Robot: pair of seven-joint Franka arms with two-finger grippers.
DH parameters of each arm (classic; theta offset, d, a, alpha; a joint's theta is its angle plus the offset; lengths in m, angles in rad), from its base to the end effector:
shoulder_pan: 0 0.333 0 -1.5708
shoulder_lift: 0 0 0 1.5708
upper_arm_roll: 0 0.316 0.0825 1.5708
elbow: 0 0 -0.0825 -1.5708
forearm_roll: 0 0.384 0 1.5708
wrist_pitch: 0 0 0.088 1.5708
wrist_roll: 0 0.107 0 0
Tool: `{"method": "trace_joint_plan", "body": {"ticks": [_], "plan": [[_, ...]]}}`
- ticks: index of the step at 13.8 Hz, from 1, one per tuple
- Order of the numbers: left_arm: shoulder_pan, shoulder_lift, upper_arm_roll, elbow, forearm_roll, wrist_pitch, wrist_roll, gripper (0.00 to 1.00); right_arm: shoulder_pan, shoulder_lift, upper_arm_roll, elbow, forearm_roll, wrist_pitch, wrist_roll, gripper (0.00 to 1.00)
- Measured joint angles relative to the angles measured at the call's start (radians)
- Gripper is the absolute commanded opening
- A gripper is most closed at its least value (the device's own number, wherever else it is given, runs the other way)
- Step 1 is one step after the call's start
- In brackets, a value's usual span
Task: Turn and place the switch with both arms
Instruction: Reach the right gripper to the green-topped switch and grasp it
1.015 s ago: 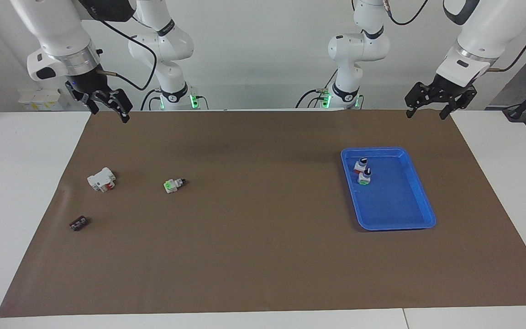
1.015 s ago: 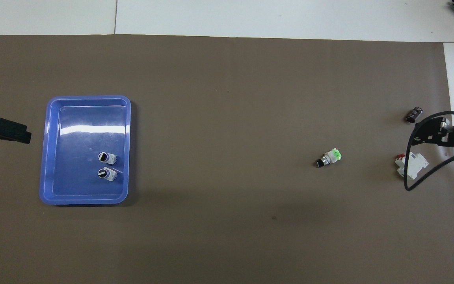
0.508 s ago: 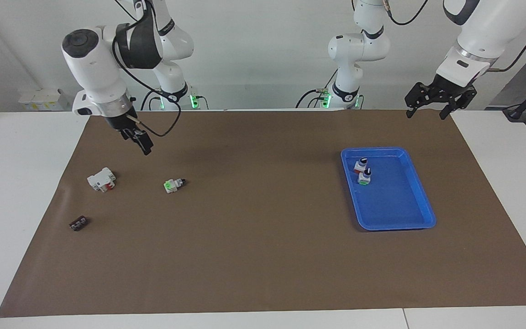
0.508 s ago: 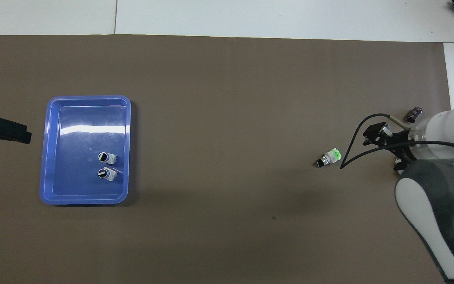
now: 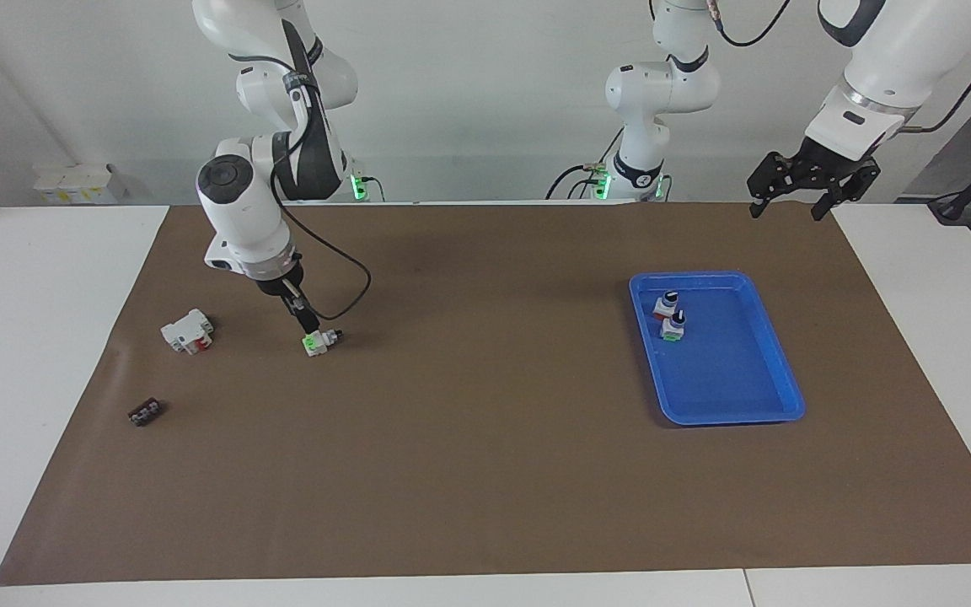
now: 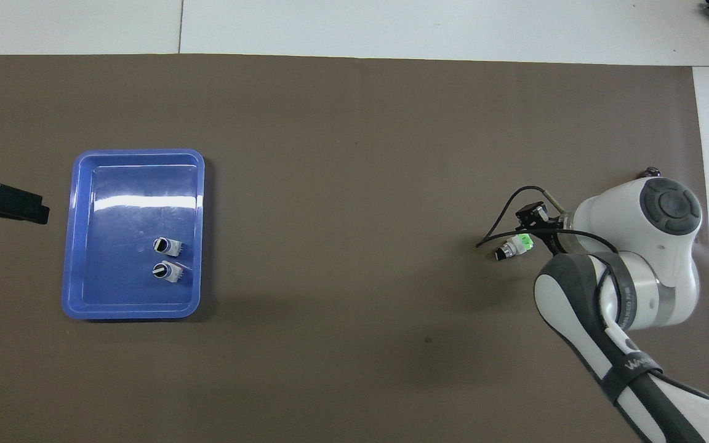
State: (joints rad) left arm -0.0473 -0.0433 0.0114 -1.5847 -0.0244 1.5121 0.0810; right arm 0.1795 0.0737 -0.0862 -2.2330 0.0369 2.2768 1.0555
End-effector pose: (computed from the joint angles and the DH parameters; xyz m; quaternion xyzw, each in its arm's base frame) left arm 0.5345 -0.0218 0.6365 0.9981 -0.0590 -0.0144 0.0128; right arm 0.5279 0.0504 0.3360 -0.8807 0.4734 0.0182 0.0010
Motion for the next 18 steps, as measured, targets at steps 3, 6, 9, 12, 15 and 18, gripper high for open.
{"method": "trace_joint_plan", "body": {"ticks": [3,6,9,12,15,18], "plan": [[0.0,0.0,-0.001,0.0,0.0,0.0,0.0,1.0,0.0,0.03,-0.001,-0.032,0.033,0.065,0.001,1.0],[0.0,0.0,-0.001,-0.001,0.0,0.0,0.001,1.0,0.0,0.052,-0.001,-0.051,0.064,0.125,0.001,1.0],[0.0,0.0,-0.001,-0.005,0.0,0.0,0.004,1.0,-0.003,0.073,-0.002,-0.057,0.071,0.177,0.001,0.88],[0.0,0.0,-0.001,-0.006,0.0,0.0,0.021,1.0,-0.001,0.086,0.001,-0.059,0.096,0.19,0.001,0.0],[0.0,0.0,-0.001,-0.006,0.0,0.0,0.025,1.0,-0.001,0.084,0.0,-0.059,0.1,0.185,0.002,0.0],[-0.001,0.0,-0.002,-0.006,0.0,0.0,0.024,1.0,-0.002,0.079,-0.002,-0.035,0.191,0.138,0.002,0.0]]}}
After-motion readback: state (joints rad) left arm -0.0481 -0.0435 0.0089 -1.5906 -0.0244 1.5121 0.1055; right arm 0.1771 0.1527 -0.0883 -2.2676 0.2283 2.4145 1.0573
